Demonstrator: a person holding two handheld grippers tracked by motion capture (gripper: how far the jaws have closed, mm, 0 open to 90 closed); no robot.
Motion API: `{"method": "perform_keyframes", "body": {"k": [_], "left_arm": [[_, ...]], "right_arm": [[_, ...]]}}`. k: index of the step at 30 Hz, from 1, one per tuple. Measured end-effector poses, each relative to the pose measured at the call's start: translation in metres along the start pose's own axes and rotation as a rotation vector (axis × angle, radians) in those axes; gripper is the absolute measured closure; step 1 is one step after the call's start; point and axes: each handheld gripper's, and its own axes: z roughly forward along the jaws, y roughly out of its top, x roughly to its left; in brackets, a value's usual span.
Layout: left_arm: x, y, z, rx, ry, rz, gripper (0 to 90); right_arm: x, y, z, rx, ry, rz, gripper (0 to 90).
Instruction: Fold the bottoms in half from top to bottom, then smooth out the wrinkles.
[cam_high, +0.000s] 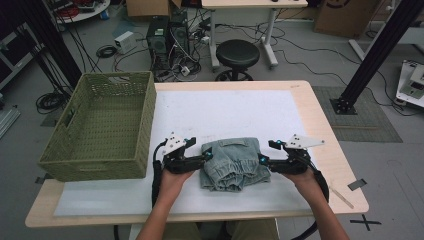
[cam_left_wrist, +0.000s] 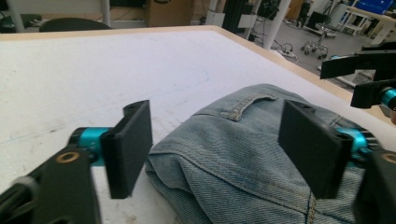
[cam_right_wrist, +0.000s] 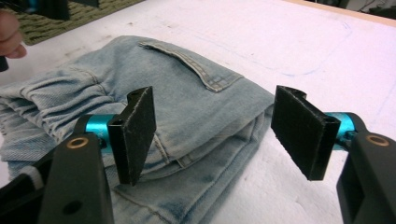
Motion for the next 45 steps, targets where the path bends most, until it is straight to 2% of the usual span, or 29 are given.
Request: {"method": "perform_keyframes", "body": {"k": [4, 22, 26, 29, 31, 35, 39, 45], "left_arm": [[0.001, -0.001, -0.002, 0.004, 0.01, 0.005, 23.6], [0.004, -0.005, -0.005, 0.053, 0.013, 0.015, 23.6], [0.006, -0.008, -0.006, 0.07, 0.018, -0.005, 23.9], [0.007, -0.011, -0.007, 0.097, 0.019, -0.006, 25.5], [0.007, -0.013, -0.007, 0.116, 0.027, -0.015, 30.9], [0.008, -0.015, -0.004, 0.169, 0.064, -0.046, 37.4], [0.006, -0.017, 0.0, 0.205, 0.076, -0.068, 41.1], [0.003, -0.02, 0.007, 0.277, 0.081, -0.075, 45.4]], "right_arm": [[-0.001, 0.0, -0.001, 0.009, -0.018, 0.005, 21.7], [-0.002, -0.002, -0.001, 0.017, -0.027, 0.001, 22.0], [-0.001, -0.001, -0.002, 0.008, -0.028, 0.005, 24.0], [-0.002, -0.003, -0.003, 0.006, -0.035, 0.002, 25.1], [-0.003, -0.004, -0.003, 0.008, -0.043, 0.006, 25.7], [-0.004, -0.005, -0.004, 0.003, -0.055, 0.006, 30.2], [-0.007, -0.007, -0.004, 0.018, -0.071, 0.01, 36.2], [-0.009, -0.009, -0.003, 0.041, -0.076, 0.015, 45.0]]}}
